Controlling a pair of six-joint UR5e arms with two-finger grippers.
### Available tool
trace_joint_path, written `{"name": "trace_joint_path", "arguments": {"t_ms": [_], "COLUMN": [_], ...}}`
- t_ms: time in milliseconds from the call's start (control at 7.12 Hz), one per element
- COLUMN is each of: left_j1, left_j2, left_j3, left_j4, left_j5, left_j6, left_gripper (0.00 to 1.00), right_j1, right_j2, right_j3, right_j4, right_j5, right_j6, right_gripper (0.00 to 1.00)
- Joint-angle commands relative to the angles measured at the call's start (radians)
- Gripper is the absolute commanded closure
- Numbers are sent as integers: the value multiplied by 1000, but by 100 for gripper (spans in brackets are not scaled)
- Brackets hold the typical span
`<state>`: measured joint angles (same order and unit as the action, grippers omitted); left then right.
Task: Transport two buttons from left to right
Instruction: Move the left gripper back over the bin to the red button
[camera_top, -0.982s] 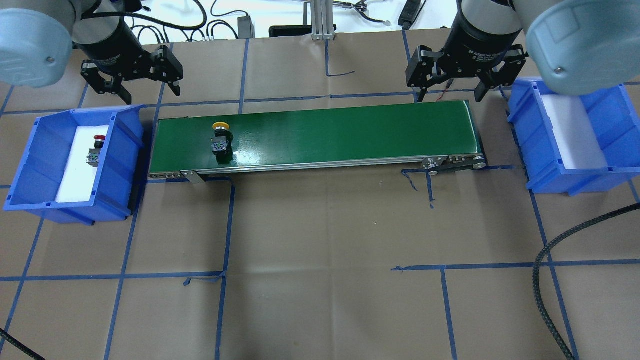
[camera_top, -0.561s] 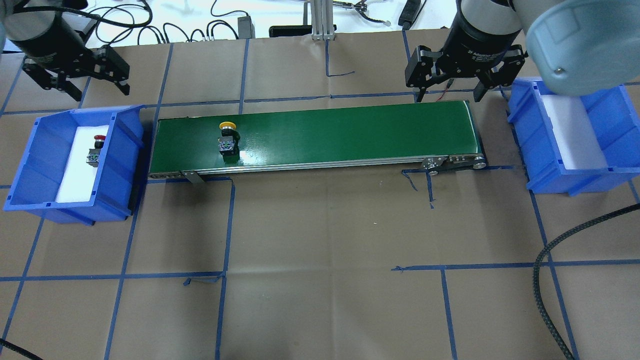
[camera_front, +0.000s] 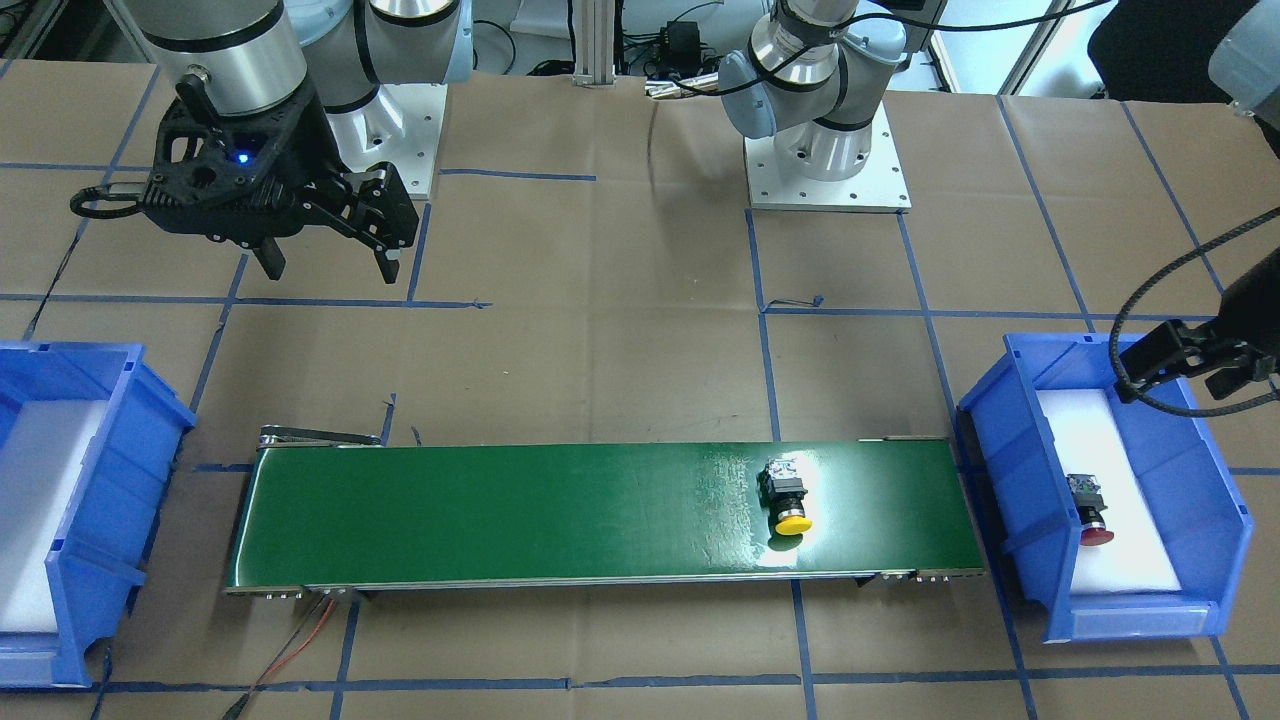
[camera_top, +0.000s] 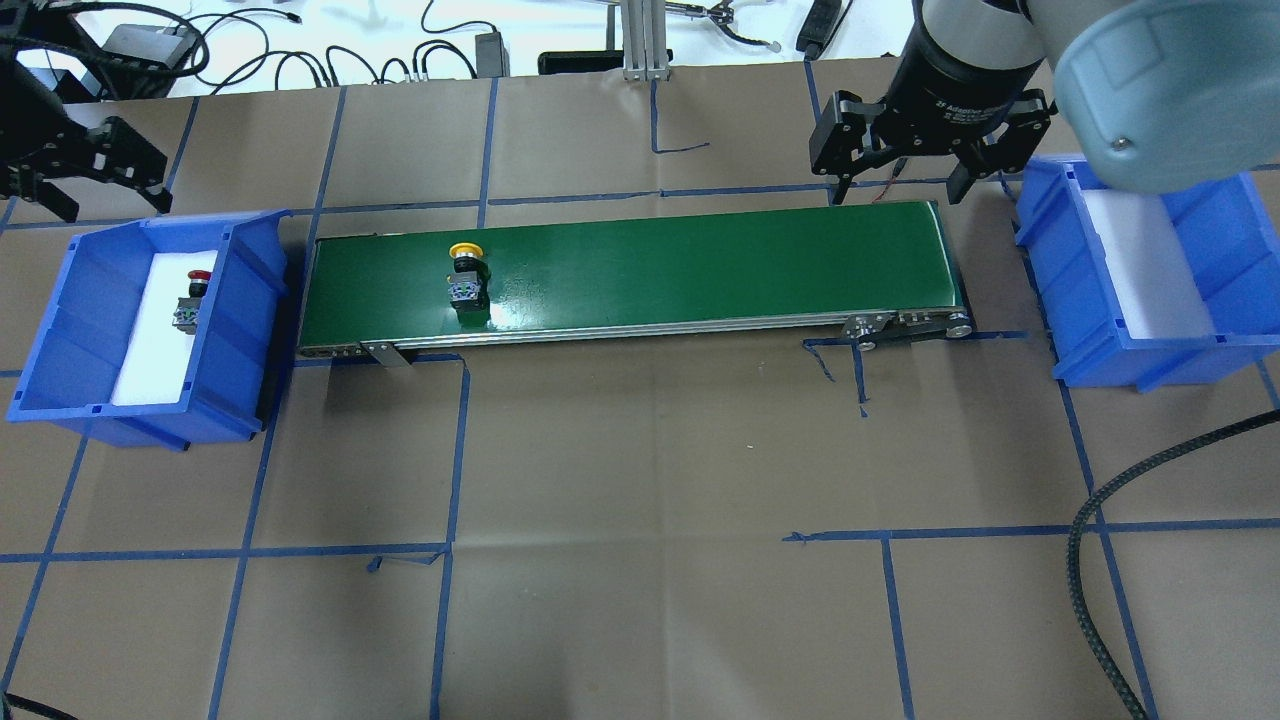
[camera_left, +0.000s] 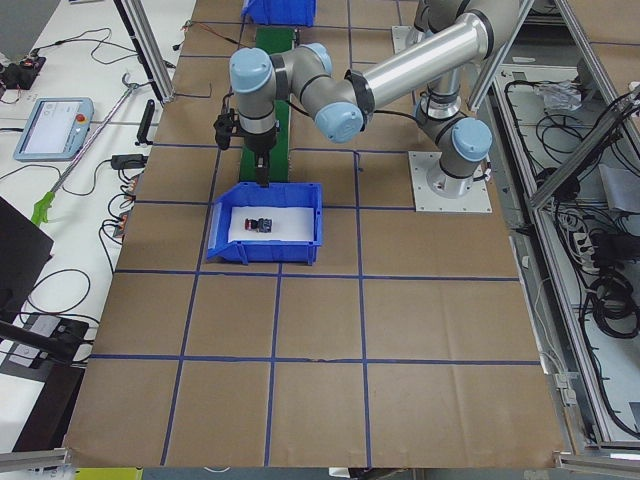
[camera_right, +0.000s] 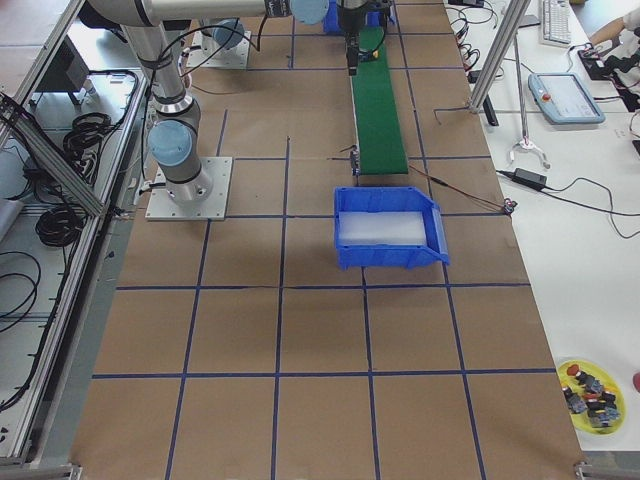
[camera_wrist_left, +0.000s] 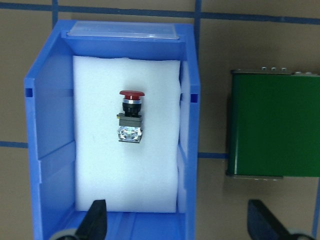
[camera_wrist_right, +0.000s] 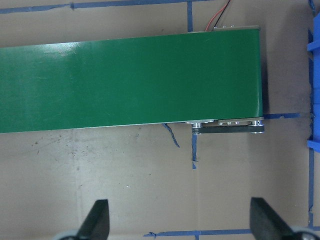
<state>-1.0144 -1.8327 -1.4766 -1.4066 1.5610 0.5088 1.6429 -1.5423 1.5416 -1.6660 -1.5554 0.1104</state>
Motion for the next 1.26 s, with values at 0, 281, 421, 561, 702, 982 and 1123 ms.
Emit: {"name": "trace_joint_path", "arguments": {"t_ms": [0,281,421,561,702,982,1123], "left_j1": [27,-5,-22,-26,-26,-27,-27], "left_j2": [-64,-126,-146,-176,-209,-269,-287], "left_j3": [-17,-22,-30,-34,-36,-39,-48], "left_j4": [82,167,225,263,302,368,383], "left_j5": [-4,-1,-1,-1,-2,-4,-24], "left_j6": [27,-2,-7,-9,-7,-7,-7], "left_gripper": [1,1,1,1,1,1,1], "right_j1": [0,0,0,0,0,0,0], "right_j2": [4,7,7,7,5,5,7], "right_j3": [0,0,0,0,0,0,0], "right_j4": [0,-1,-1,-1,-1,-1,-1], "right_j5": [0,0,1,2,2,3,3], "right_j6": [0,2,0,0,0,2,2], "right_gripper": [0,0,0,0,0,0,0]}}
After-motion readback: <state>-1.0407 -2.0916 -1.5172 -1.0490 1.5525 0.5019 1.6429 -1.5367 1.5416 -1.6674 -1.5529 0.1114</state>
